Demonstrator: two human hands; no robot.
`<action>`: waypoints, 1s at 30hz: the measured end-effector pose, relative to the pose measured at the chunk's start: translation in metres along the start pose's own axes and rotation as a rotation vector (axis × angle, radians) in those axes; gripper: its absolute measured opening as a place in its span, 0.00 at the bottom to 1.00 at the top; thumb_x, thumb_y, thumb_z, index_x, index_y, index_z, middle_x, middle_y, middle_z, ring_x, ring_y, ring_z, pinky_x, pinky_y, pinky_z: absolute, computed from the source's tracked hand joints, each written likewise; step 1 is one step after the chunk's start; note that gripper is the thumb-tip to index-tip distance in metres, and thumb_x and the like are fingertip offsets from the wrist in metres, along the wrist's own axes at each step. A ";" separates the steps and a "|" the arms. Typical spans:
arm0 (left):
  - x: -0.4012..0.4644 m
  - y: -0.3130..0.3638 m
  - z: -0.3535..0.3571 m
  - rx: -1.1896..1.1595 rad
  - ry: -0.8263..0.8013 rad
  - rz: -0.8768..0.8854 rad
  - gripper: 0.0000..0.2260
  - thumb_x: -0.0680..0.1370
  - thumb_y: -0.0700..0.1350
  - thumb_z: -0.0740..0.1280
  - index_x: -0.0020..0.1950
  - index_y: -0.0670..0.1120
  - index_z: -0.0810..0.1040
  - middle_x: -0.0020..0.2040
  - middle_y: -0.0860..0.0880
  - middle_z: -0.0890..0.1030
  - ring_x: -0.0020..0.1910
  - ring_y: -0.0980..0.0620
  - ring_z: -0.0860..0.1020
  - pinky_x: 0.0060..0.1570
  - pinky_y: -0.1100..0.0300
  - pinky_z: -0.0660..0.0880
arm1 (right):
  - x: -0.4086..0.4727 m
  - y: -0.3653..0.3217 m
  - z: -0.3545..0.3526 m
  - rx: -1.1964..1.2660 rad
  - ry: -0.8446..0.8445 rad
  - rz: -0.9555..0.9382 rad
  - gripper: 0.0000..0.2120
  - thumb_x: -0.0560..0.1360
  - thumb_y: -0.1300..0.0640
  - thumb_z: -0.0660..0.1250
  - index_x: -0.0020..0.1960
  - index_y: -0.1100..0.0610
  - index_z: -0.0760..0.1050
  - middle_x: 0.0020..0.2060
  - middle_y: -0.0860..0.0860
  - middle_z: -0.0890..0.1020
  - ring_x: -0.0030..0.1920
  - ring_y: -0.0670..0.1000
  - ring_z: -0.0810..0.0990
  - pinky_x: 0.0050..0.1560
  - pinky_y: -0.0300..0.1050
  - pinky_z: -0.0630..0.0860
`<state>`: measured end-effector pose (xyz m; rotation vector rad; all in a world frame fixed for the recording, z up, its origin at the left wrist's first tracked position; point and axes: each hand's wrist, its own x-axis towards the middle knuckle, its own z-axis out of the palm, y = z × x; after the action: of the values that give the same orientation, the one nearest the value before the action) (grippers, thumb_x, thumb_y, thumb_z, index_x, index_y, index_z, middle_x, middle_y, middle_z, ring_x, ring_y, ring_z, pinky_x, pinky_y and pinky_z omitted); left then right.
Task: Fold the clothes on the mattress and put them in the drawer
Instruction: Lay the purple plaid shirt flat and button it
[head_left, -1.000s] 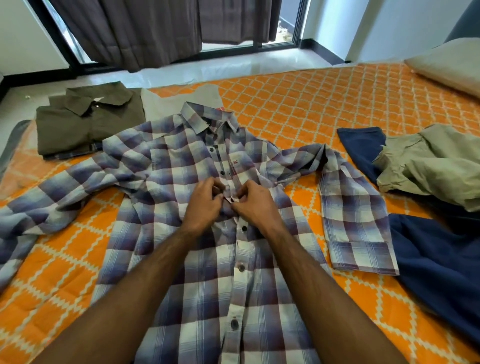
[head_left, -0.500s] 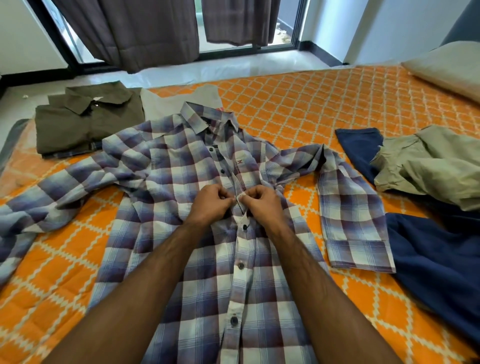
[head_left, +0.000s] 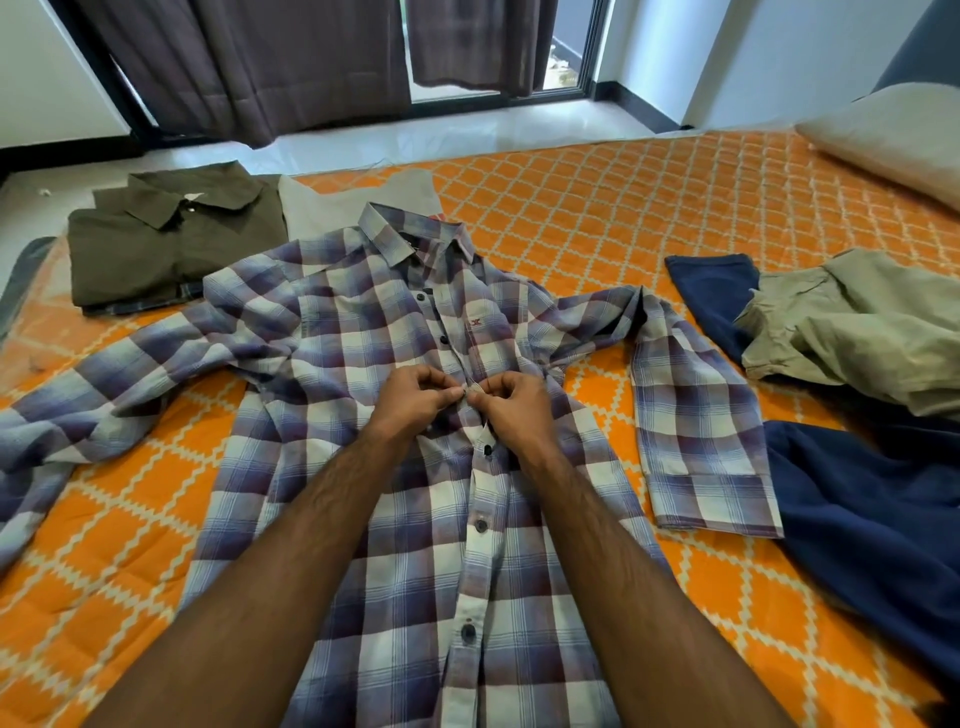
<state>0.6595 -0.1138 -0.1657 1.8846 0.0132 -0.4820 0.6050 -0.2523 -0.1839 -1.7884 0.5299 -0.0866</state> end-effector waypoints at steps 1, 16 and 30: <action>-0.001 0.000 0.000 0.004 -0.007 0.007 0.04 0.78 0.39 0.72 0.52 0.42 0.82 0.47 0.45 0.85 0.46 0.50 0.84 0.40 0.54 0.82 | 0.000 0.000 0.000 0.001 0.001 0.003 0.04 0.76 0.58 0.74 0.48 0.57 0.82 0.39 0.50 0.85 0.39 0.47 0.83 0.42 0.43 0.81; -0.003 0.003 0.002 -0.001 0.029 -0.016 0.06 0.76 0.36 0.73 0.52 0.40 0.82 0.45 0.45 0.85 0.31 0.58 0.83 0.26 0.65 0.76 | -0.001 0.006 -0.007 0.055 -0.052 -0.035 0.06 0.80 0.56 0.69 0.49 0.54 0.85 0.42 0.52 0.87 0.46 0.54 0.86 0.52 0.54 0.84; 0.002 0.000 0.002 -0.002 0.012 -0.010 0.06 0.76 0.34 0.72 0.47 0.44 0.83 0.47 0.43 0.85 0.46 0.49 0.84 0.44 0.58 0.82 | 0.010 -0.005 -0.017 0.115 -0.164 0.083 0.05 0.79 0.64 0.69 0.49 0.62 0.85 0.41 0.59 0.86 0.34 0.46 0.80 0.37 0.37 0.80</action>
<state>0.6605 -0.1162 -0.1665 1.8861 0.0311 -0.4776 0.6097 -0.2703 -0.1766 -1.6422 0.4709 0.0854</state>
